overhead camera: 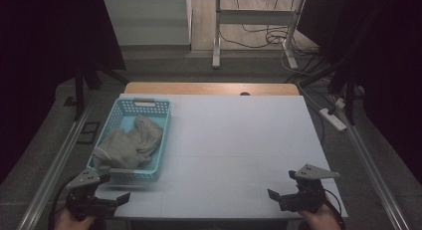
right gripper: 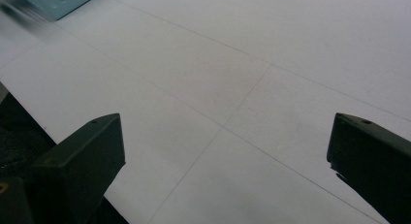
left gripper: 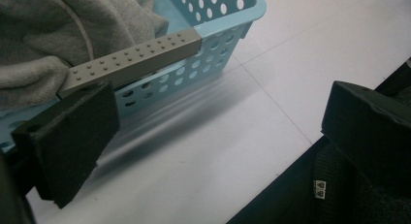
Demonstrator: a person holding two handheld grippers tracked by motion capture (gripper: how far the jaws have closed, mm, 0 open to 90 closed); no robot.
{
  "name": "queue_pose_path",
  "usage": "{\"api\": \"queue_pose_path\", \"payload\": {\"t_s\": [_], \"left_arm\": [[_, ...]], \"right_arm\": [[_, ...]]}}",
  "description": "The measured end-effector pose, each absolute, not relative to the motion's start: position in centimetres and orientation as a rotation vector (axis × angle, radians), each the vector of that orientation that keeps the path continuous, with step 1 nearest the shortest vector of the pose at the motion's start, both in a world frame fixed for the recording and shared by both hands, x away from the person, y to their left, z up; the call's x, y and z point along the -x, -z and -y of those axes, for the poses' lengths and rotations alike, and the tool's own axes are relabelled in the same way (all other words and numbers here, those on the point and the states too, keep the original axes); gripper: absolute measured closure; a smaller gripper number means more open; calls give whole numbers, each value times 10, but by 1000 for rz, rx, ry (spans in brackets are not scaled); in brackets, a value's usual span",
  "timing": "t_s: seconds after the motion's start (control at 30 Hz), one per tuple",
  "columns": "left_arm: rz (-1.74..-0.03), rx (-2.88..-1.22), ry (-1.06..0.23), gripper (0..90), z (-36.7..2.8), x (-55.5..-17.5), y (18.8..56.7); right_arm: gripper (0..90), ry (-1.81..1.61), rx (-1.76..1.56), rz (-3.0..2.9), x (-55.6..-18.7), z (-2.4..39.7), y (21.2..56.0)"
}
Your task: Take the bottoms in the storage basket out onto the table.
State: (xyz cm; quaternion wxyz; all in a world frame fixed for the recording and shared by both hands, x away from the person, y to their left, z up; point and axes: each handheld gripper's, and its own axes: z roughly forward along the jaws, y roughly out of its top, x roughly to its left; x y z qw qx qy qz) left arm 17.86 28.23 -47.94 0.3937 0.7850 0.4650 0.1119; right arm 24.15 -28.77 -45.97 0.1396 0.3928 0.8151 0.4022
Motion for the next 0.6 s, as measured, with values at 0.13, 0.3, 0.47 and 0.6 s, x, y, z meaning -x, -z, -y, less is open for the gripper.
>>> {"api": "queue_pose_path", "payload": {"t_s": [0.13, 0.3, 0.47, 0.6], "left_arm": [[-1178, -1996, -284, 0, -282, -179, 479], [-1177, -2007, -279, 0, -281, -179, 480], [-1183, -2002, -265, 0, -282, -180, 480], [-1186, -1994, -255, 0, -283, -180, 480]], "right_arm": [[3, -1141, -1109, -2374, -241, 285, 460], [3, -1125, -1090, -2385, -240, 283, 460], [3, -1131, -1097, -2390, -242, 283, 461], [4, -1127, -1094, -2396, -242, 283, 460]]}}
